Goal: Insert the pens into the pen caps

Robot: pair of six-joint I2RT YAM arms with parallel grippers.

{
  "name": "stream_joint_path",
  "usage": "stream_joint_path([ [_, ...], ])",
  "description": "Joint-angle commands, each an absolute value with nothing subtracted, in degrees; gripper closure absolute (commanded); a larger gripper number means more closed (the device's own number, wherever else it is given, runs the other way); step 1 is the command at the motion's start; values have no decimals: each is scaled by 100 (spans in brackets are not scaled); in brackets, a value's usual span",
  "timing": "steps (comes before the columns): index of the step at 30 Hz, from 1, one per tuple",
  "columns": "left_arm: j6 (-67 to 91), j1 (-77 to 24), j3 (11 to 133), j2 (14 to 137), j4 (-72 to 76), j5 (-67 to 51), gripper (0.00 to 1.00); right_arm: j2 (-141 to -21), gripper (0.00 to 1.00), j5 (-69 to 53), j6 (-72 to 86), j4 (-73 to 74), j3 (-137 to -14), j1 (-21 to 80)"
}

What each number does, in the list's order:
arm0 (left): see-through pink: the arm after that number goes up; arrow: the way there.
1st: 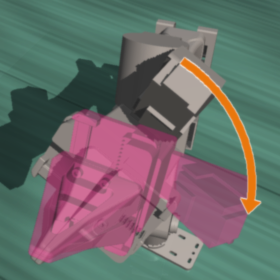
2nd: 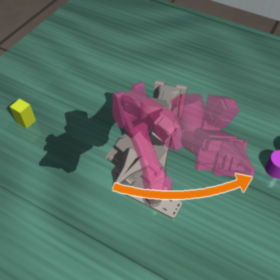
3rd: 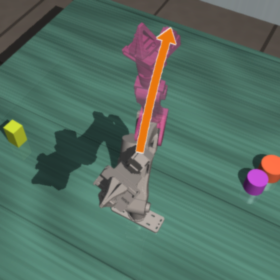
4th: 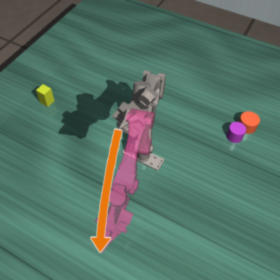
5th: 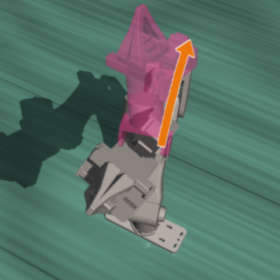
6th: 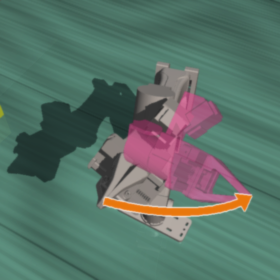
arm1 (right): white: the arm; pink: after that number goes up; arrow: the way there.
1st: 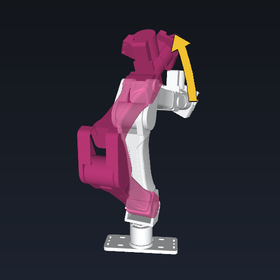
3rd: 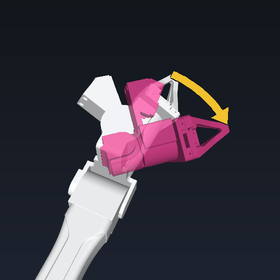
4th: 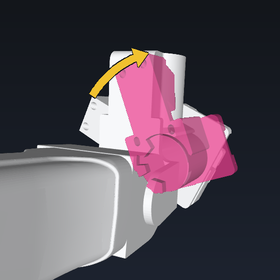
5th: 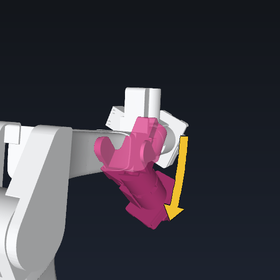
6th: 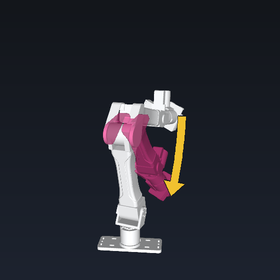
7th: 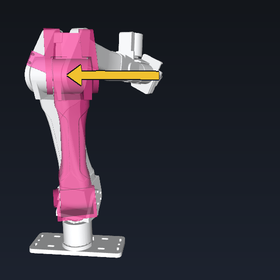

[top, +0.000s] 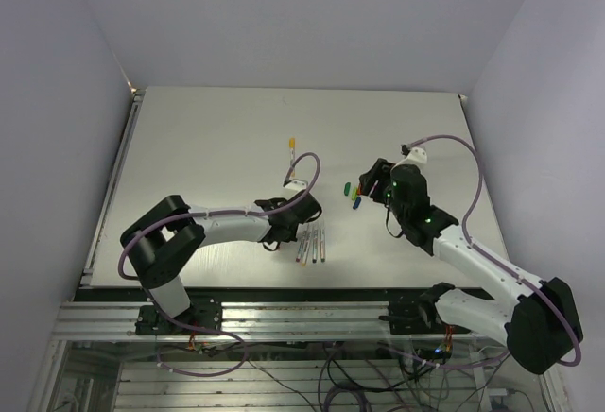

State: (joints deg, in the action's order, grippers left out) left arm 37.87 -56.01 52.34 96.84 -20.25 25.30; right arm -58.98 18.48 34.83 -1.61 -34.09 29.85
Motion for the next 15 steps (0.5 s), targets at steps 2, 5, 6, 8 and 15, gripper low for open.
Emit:
stream_joint_path([
  [2, 3882, -5627, 5067, 9778, -2319, 2241, 93, -6375, 43, 2080, 3415, 340, -3814, 2971],
  [5, 3768, -5622, 5262, 9652, -2423, 2521, 93, -6744, 46, 1980, 3341, 483, -4027, 2958],
  [6, 3706, -5617, 5325, 9617, -2463, 2601, 93, -6856, 47, 1967, 3318, 498, -4087, 2958],
  [8, 3629, -5617, 5465, 9541, -2507, 2727, 93, -7121, 48, 1990, 3295, 545, -4221, 2948],
  [15, 3535, -5550, 5740, 9065, -2466, 2830, 93, -8053, 56, 2060, 3241, 739, -4709, 2866],
])
